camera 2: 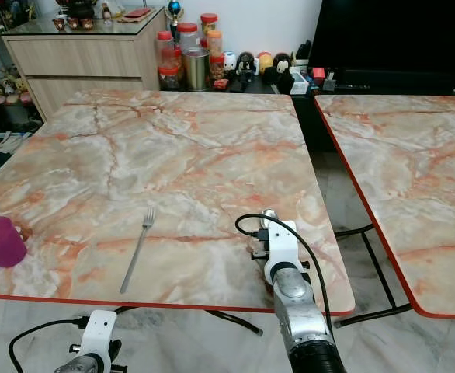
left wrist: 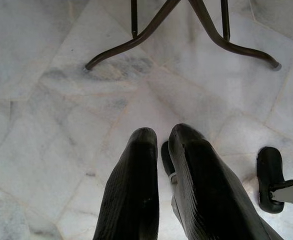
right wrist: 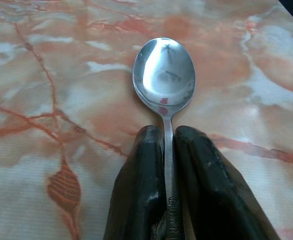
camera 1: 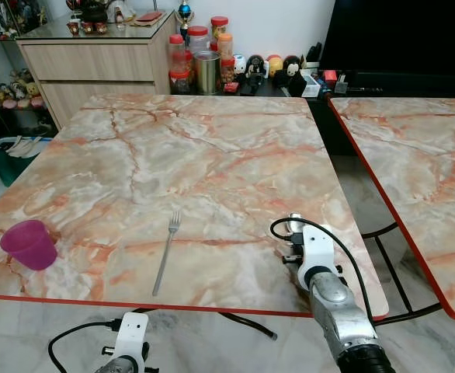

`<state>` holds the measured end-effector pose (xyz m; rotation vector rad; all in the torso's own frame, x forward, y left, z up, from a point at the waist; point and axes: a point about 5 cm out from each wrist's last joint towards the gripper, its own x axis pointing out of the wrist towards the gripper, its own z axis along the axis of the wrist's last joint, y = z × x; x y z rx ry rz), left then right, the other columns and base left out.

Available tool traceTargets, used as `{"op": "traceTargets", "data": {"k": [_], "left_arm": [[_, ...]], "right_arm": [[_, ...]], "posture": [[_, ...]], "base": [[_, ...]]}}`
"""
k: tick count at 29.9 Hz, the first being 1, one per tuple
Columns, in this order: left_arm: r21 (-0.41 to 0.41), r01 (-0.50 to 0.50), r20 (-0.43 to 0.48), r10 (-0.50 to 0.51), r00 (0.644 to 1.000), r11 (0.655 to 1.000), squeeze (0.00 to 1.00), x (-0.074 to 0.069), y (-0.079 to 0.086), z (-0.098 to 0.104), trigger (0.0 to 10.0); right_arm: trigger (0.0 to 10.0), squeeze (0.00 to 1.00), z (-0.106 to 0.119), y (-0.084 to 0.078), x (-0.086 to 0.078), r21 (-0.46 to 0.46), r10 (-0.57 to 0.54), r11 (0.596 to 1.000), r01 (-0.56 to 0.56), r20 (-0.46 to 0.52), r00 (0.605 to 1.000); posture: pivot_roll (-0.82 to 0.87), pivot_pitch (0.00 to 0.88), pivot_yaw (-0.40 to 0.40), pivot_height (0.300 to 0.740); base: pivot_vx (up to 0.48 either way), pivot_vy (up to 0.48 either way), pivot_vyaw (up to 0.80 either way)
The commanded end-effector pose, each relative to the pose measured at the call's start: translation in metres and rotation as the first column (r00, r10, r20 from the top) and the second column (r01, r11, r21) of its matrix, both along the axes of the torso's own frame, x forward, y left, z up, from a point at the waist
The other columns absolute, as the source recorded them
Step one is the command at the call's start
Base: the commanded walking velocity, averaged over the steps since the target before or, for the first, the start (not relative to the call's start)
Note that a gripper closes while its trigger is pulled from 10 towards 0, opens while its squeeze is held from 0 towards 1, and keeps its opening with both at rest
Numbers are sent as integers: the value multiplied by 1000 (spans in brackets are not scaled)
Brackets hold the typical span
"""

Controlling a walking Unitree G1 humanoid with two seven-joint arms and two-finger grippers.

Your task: Setting the table

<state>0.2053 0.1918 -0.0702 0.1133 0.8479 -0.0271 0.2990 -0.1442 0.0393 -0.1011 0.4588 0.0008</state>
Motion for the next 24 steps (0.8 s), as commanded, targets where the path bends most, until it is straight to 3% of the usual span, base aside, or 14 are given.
{"op": "traceTargets", "data": {"k": [1, 19, 21, 22, 23, 24], "left_arm": [[-6, 0, -14, 0, 1000, 1000, 0, -1, -1, -1, 10000], [-14, 9, -23, -9, 1000, 1000, 0, -2, -3, -2, 10000], [-9, 4, -27, -4, 1000, 1000, 0, -3, -2, -2, 10000], [-8, 0, -30, 0, 1000, 1000, 0, -4, -1, -3, 10000], [-6, -4, -33, 4, 999, 1000, 0, -4, -1, -3, 10000], [-6, -6, -35, 6, 999, 1000, 0, -5, -1, -4, 10000]], "right_arm": [[0, 0, -9, 4, -5, 3, 20, 1000, -20, -60, 998], [0, 0, -6, 5, -3, 15, 22, 1000, -21, -42, 999], [0, 0, 13, 10, 5, 17, 48, 999, -50, 100, 994], [3922, 0, 19, 12, 8, 12, 63, 998, -65, 136, 989], [10000, 0, 22, 13, 9, 9, 69, 997, -72, 157, 985], [10000, 0, 25, 14, 10, 14, 67, 997, -71, 180, 981]], "posture": [[23, 0, -16, 736], [23, 0, -13, 736], [22, 0, -12, 736], [20, 0, -11, 736], [20, 0, -11, 736], [20, 0, -12, 736]], "base": [[0, 0, 0], [0, 0, 0], [0, 0, 0], [0, 0, 0], [0, 0, 0], [0, 0, 0]]}}
